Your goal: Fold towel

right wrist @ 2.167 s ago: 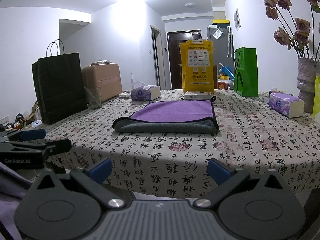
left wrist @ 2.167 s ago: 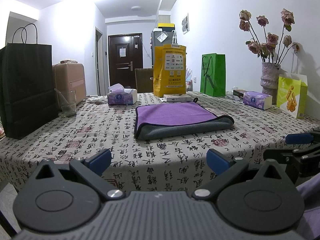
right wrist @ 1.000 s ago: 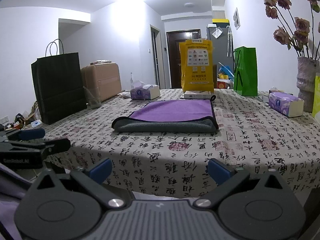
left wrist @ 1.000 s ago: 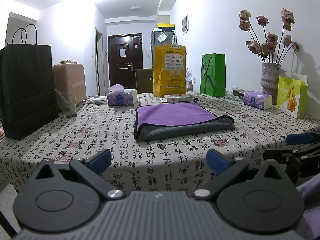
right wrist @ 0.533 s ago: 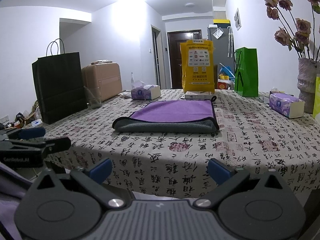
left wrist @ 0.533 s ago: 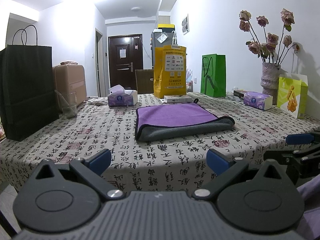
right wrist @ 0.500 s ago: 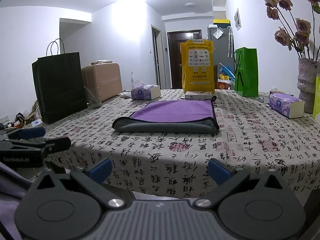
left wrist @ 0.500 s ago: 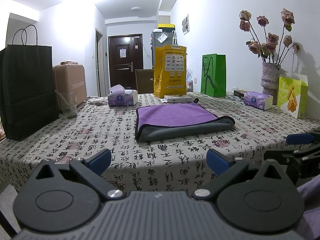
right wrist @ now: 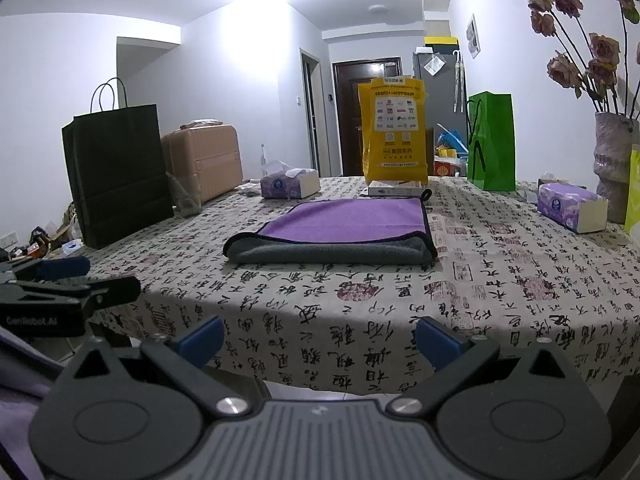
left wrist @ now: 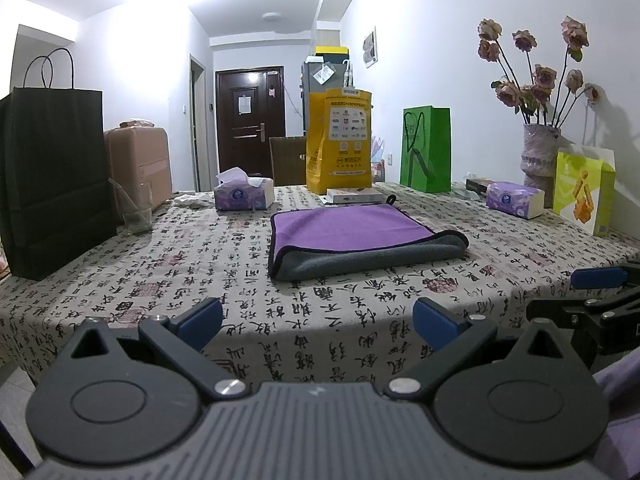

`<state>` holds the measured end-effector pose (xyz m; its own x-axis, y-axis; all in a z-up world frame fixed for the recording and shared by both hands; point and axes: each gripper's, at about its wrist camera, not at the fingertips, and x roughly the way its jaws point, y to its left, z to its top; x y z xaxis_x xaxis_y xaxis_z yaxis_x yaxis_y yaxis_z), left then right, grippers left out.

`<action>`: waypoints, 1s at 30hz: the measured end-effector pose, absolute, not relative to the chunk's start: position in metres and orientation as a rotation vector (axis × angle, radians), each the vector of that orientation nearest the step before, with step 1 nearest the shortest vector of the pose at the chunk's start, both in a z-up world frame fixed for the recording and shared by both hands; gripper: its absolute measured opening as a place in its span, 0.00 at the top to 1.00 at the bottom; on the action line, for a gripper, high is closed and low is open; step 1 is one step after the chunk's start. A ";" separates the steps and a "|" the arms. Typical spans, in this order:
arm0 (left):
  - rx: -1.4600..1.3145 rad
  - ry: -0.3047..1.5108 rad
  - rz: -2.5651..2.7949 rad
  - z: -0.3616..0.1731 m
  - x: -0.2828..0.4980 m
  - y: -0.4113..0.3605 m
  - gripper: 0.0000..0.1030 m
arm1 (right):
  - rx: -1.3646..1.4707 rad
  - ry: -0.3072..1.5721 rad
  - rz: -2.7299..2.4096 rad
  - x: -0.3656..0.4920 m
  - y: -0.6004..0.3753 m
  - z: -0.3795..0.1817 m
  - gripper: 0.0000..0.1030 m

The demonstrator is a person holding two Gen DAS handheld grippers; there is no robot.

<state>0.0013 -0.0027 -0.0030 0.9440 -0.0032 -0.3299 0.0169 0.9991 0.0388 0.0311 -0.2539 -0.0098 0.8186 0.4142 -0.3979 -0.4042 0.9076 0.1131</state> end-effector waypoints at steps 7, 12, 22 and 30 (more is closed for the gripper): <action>0.058 0.344 -0.009 -0.005 0.007 -0.003 0.00 | 0.043 0.415 0.426 0.035 -0.256 -0.012 0.01; 0.055 0.365 0.006 -0.007 0.025 -0.001 0.00 | 0.052 0.414 0.414 0.046 -0.257 -0.017 0.01; 0.024 0.408 0.037 -0.012 0.069 0.007 0.00 | 0.062 0.423 0.384 0.085 -0.261 -0.019 0.00; 0.011 0.447 0.039 -0.016 0.109 0.012 0.00 | 0.050 0.436 0.337 0.123 -0.265 -0.023 0.00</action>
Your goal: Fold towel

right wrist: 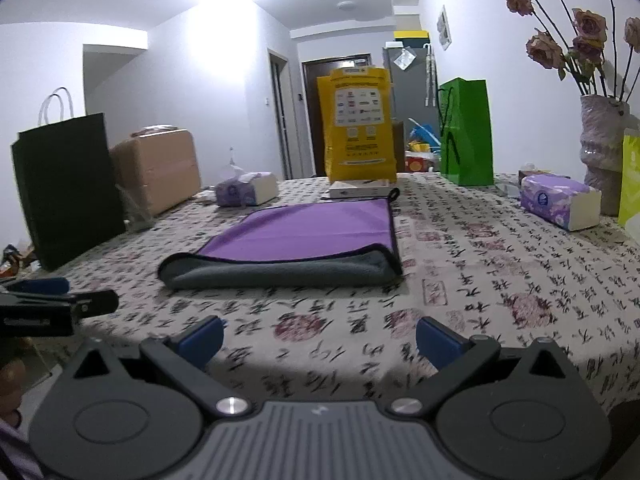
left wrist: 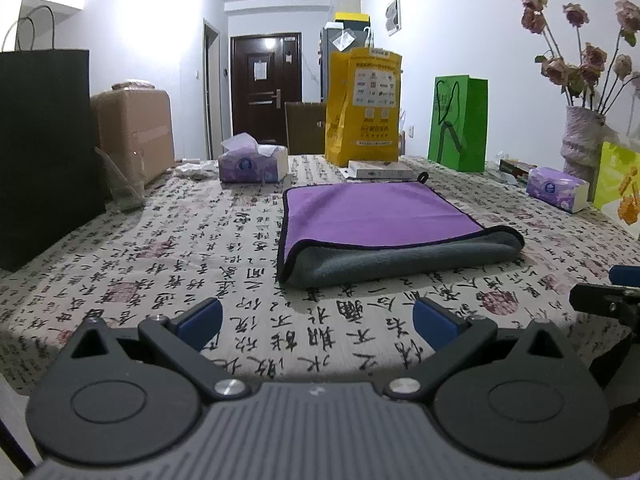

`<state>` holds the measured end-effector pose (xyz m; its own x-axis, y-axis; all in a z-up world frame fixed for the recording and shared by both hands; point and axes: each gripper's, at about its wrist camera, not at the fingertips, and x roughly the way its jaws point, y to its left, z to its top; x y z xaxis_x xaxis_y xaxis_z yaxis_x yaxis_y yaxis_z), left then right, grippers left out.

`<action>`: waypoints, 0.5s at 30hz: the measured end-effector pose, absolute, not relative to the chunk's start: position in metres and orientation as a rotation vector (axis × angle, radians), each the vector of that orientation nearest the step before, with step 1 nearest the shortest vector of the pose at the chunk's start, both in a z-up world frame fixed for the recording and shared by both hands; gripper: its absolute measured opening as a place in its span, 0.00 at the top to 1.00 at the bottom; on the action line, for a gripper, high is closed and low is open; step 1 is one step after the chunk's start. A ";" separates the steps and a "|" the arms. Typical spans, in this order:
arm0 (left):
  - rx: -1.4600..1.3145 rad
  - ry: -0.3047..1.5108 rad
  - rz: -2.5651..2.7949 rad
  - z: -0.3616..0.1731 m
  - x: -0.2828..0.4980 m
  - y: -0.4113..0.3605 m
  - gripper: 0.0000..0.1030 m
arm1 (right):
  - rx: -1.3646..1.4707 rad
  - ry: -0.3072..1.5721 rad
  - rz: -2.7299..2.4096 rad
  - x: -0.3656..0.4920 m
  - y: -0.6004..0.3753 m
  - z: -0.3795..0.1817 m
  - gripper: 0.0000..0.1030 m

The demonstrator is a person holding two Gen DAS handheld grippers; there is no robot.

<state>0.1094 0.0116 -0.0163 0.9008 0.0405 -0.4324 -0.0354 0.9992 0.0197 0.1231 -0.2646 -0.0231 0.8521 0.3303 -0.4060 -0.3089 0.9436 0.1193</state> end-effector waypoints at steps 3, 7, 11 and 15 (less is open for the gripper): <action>0.012 0.461 0.041 -0.019 0.125 0.013 0.00 | 0.029 0.425 0.317 0.138 -0.266 -0.026 0.00; -0.012 0.477 0.065 -0.023 0.147 0.019 0.00 | -0.007 0.416 0.310 0.164 -0.266 -0.029 0.00; -0.023 0.491 0.046 -0.025 0.171 0.024 0.08 | -0.014 0.416 0.325 0.191 -0.266 -0.026 0.01; 0.007 0.483 0.058 -0.026 0.195 0.026 0.24 | -0.045 0.431 0.332 0.217 -0.265 -0.024 0.13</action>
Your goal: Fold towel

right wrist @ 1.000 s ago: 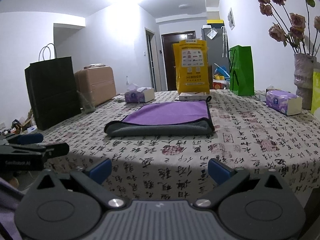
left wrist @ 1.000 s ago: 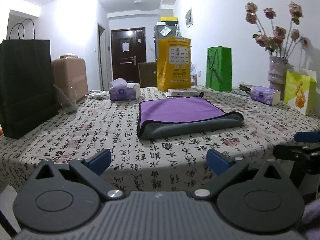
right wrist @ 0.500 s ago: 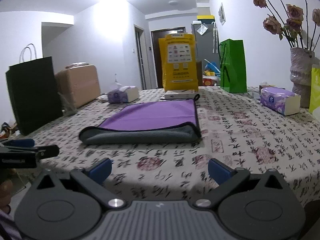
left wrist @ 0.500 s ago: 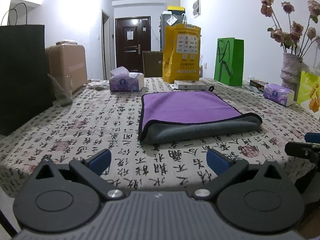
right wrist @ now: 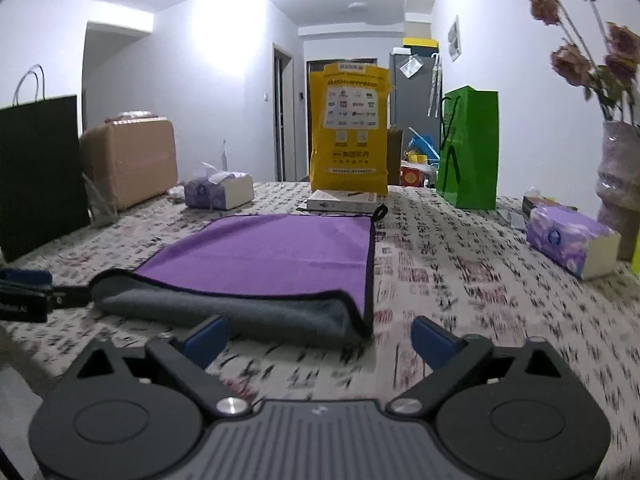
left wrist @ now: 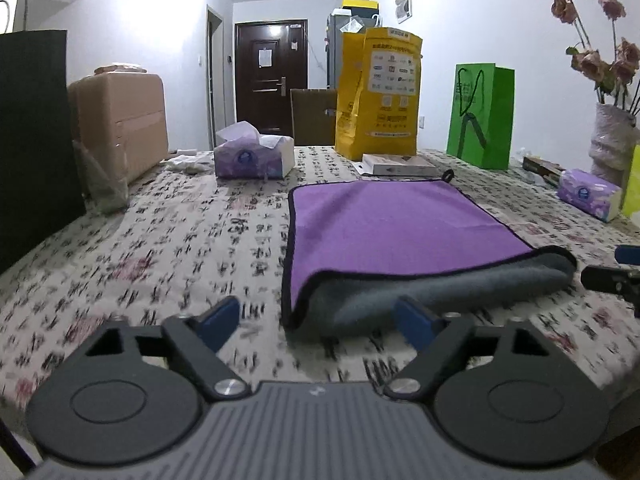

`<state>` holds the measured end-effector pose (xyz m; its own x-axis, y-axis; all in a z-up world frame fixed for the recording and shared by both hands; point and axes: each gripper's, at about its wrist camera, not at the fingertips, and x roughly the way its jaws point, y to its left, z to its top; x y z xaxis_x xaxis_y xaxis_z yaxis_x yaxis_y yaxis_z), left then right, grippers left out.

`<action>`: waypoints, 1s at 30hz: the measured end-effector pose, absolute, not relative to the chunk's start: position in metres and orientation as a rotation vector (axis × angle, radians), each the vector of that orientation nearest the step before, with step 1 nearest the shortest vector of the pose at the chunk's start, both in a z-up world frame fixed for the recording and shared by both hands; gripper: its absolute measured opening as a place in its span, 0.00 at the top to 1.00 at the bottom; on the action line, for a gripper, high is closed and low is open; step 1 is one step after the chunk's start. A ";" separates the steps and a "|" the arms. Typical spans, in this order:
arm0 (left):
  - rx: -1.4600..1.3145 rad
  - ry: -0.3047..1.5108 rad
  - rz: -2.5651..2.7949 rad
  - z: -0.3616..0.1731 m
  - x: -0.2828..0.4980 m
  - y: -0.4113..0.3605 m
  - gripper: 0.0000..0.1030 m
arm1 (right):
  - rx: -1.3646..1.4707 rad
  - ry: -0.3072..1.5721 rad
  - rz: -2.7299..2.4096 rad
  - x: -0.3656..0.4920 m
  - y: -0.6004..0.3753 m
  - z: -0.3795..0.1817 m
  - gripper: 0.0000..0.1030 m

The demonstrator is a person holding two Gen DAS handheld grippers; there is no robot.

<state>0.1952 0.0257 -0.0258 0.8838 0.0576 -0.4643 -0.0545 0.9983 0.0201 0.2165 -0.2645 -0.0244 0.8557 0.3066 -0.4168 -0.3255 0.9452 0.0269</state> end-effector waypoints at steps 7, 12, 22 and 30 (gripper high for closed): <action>-0.005 0.551 0.032 -0.034 0.238 0.032 0.42 | -0.077 0.491 0.380 0.271 -0.262 -0.030 0.32; -0.035 0.618 0.001 -0.042 0.254 0.037 0.73 | -0.101 0.557 0.396 0.291 -0.259 -0.039 0.66; -0.028 0.584 -0.001 -0.029 0.268 0.039 0.94 | -0.132 0.559 0.423 0.303 -0.254 -0.039 0.94; -0.010 0.547 0.013 -0.015 0.300 0.042 0.94 | -0.175 0.520 0.429 0.330 -0.248 -0.029 0.94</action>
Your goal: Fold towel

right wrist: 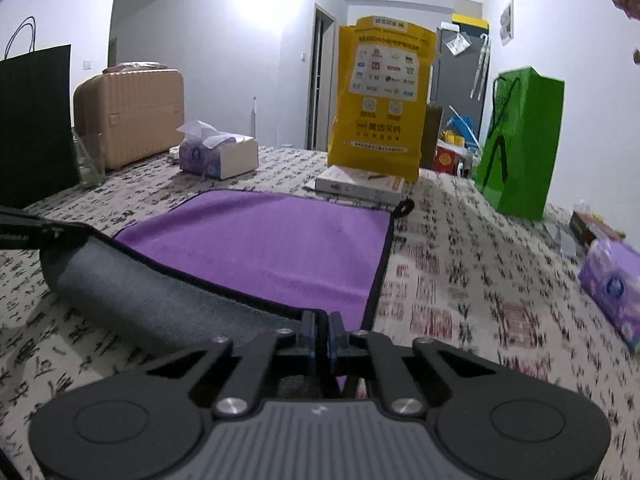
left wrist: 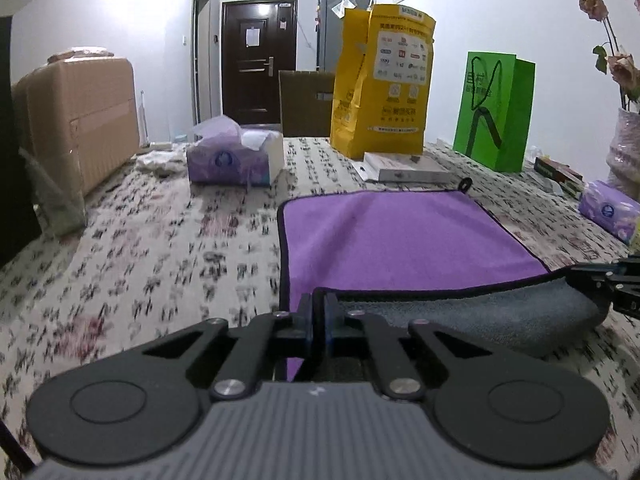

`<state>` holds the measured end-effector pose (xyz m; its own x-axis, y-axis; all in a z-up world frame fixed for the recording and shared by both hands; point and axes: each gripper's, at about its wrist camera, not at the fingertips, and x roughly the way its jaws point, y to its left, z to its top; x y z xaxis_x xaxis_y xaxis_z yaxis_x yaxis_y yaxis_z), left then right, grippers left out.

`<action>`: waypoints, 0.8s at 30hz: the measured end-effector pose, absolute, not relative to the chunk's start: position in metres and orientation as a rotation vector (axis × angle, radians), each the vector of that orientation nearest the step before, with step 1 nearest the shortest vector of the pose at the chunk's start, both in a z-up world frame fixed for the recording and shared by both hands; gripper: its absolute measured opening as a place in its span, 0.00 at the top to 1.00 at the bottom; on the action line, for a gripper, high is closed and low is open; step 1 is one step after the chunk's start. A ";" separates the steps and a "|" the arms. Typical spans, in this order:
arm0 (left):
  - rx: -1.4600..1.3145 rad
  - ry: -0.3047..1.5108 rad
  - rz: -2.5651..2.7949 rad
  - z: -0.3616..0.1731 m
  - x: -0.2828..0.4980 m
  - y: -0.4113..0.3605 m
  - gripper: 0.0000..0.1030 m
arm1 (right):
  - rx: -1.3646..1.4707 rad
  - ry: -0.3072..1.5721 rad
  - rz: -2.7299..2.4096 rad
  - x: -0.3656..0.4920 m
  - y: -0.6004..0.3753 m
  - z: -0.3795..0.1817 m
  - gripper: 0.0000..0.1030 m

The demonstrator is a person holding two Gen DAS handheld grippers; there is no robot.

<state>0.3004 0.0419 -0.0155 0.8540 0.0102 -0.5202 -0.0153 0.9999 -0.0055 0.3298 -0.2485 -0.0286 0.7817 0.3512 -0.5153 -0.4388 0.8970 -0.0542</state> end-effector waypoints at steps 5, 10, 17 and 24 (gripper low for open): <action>0.022 0.537 0.025 -0.009 0.324 0.042 0.94 | -0.202 0.481 0.433 0.358 -0.241 -0.020 0.95; 0.034 0.543 0.029 -0.001 0.355 0.048 0.94 | -0.211 0.469 0.438 0.382 -0.235 -0.015 0.95; 0.031 0.565 0.016 0.006 0.406 0.057 0.94 | -0.217 0.483 0.446 0.436 -0.225 -0.007 0.95; -0.019 0.600 0.008 -0.001 0.467 0.072 0.94 | -0.169 0.517 0.443 0.487 -0.222 -0.009 0.95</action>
